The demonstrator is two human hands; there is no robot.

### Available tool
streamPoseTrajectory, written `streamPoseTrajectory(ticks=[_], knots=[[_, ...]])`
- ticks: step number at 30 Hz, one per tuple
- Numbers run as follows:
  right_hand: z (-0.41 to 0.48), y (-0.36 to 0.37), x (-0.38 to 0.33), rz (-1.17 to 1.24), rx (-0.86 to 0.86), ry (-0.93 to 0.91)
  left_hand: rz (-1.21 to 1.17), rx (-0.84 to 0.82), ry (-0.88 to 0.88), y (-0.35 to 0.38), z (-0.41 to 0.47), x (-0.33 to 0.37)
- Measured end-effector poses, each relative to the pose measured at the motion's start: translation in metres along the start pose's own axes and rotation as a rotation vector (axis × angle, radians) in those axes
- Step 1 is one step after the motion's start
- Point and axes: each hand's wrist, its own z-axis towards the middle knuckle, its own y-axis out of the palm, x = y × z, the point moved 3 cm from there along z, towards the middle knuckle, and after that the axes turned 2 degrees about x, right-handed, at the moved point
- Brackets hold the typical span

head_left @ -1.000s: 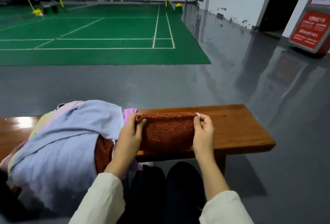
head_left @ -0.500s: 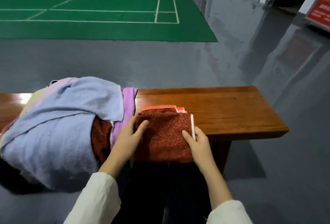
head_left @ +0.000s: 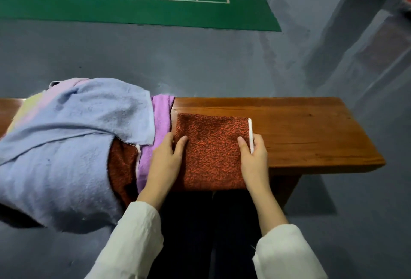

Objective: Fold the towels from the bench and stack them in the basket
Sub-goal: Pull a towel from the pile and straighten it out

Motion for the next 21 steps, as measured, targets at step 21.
streamPoseTrajectory(ticks=[21], knots=[[0.009,-0.003,-0.008,-0.765,-0.206,0.306,0.537,-0.044,-0.246,0.019,0.019,-0.004]])
